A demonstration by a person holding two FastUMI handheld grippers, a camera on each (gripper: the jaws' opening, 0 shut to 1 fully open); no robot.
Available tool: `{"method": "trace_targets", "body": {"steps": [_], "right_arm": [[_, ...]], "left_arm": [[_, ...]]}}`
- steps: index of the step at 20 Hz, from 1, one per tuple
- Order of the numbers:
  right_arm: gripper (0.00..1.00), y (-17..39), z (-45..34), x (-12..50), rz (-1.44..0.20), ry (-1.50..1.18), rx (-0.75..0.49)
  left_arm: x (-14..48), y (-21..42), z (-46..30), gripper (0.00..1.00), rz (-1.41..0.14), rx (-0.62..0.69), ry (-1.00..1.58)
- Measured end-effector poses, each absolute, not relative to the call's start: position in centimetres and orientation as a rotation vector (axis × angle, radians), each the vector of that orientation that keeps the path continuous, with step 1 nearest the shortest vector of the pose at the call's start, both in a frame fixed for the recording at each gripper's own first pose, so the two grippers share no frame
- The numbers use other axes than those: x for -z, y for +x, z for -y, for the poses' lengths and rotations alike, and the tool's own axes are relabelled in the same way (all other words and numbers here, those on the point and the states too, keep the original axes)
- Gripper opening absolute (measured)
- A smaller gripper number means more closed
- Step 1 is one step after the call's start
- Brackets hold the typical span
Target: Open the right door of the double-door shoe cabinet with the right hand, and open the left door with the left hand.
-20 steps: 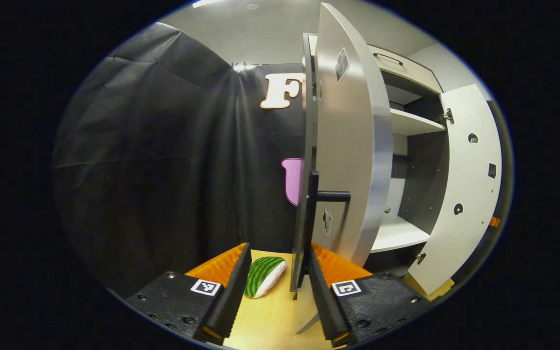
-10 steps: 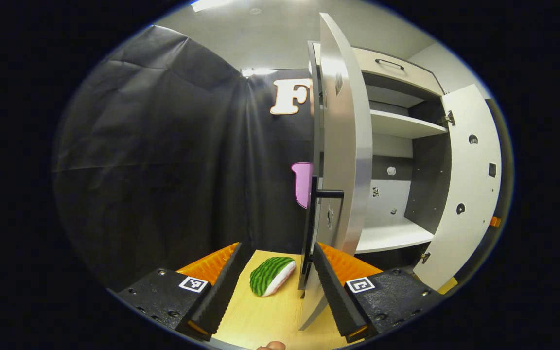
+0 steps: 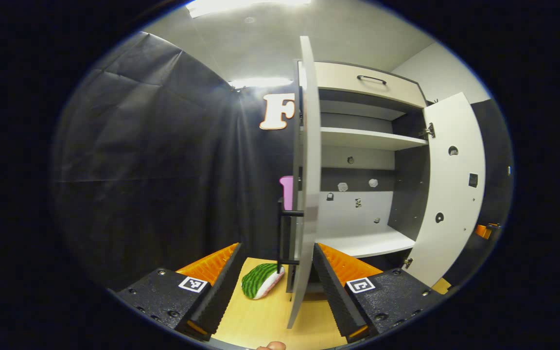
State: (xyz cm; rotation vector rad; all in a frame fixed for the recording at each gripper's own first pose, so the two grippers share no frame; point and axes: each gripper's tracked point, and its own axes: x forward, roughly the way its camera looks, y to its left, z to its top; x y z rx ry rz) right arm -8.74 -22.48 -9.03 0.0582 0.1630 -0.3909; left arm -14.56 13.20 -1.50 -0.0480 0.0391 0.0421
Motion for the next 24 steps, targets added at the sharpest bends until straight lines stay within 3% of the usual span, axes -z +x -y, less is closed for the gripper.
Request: {"method": "trace_targets", "body": {"steps": [1,2,4,5,9,10,11,15,24], "right_arm": [[0.98,-9.2,22.0,8.5,-0.153,0.045,0.383],[0.98,-9.7,21.4,8.0,-0.146,0.033,0.374],[0.98,-10.4,20.0,6.7,-0.124,0.026,0.347],[0.98,-10.3,18.9,5.9,-0.109,0.028,0.322],[0.98,-10.4,15.2,3.8,-0.072,0.021,0.249],[0.98,-10.5,14.0,3.2,-0.061,0.026,0.224],[0.98,-10.6,12.8,2.7,-0.053,0.026,0.202],[0.97,-8.6,8.4,1.8,-0.031,0.004,0.112],[0.98,-3.4,2.9,0.7,-0.005,-0.044,0.018]], "left_arm": [[1.3,-14.4,-12.2,0.84,-0.034,-0.02,-0.048],[1.2,-14.3,-11.1,0.89,-0.031,0.003,-0.049],[1.0,-13.9,-8.9,0.84,-0.032,0.052,-0.055],[0.8,-13.7,-7.7,0.89,-0.032,0.082,-0.062],[0.4,-12.5,-3.6,0.88,-0.029,0.178,-0.077],[0.2,-12.2,-2.8,0.84,-0.025,0.195,-0.08],[0.0,-11.9,-1.9,0.89,-0.023,0.213,-0.085],[-1.0,-10.5,1.8,0.88,0.006,0.298,-0.096],[-1.8,-5.6,3.9,0.94,0.025,0.323,-0.06]]}}
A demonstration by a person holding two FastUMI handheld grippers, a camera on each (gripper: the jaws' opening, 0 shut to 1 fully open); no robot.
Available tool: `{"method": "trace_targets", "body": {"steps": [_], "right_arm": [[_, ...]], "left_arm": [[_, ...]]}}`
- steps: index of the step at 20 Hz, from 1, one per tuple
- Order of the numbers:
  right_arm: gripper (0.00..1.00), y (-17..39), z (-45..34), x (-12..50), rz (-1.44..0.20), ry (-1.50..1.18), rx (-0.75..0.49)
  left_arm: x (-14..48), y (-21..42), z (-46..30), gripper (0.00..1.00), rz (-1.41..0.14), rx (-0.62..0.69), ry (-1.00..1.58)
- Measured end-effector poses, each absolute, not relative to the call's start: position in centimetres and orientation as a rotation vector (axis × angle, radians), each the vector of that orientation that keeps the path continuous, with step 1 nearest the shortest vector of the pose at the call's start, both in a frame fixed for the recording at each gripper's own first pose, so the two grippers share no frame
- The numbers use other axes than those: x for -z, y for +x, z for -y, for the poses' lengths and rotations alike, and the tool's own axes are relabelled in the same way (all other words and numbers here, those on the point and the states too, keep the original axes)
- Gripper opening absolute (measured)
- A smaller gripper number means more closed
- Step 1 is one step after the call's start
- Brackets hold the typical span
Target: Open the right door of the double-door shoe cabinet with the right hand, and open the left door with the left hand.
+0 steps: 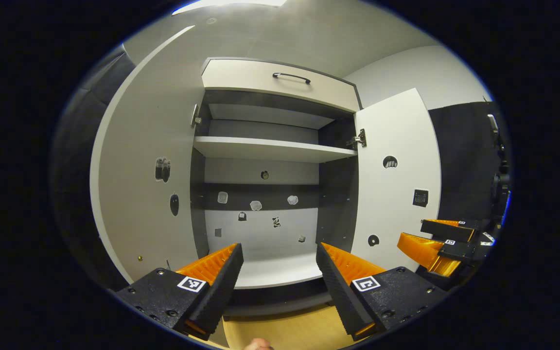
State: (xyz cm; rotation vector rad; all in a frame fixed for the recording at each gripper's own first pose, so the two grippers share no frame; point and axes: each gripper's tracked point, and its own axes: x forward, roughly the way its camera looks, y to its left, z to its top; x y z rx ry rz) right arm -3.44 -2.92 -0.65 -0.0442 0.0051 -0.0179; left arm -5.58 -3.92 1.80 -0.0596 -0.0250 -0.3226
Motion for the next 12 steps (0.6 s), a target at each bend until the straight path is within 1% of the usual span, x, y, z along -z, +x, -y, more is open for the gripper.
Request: {"method": "trace_targets", "body": {"steps": [4,12], "right_arm": [[0.98,-2.2,2.0,0.3,0.002,-0.033,0.002],[0.98,-1.4,1.1,0.1,0.001,-0.023,-0.016]], "left_arm": [[-1.6,-4.6,4.2,0.94,0.022,0.328,-0.06],[-1.1,-4.3,5.6,0.94,0.013,0.356,-0.062]]}}
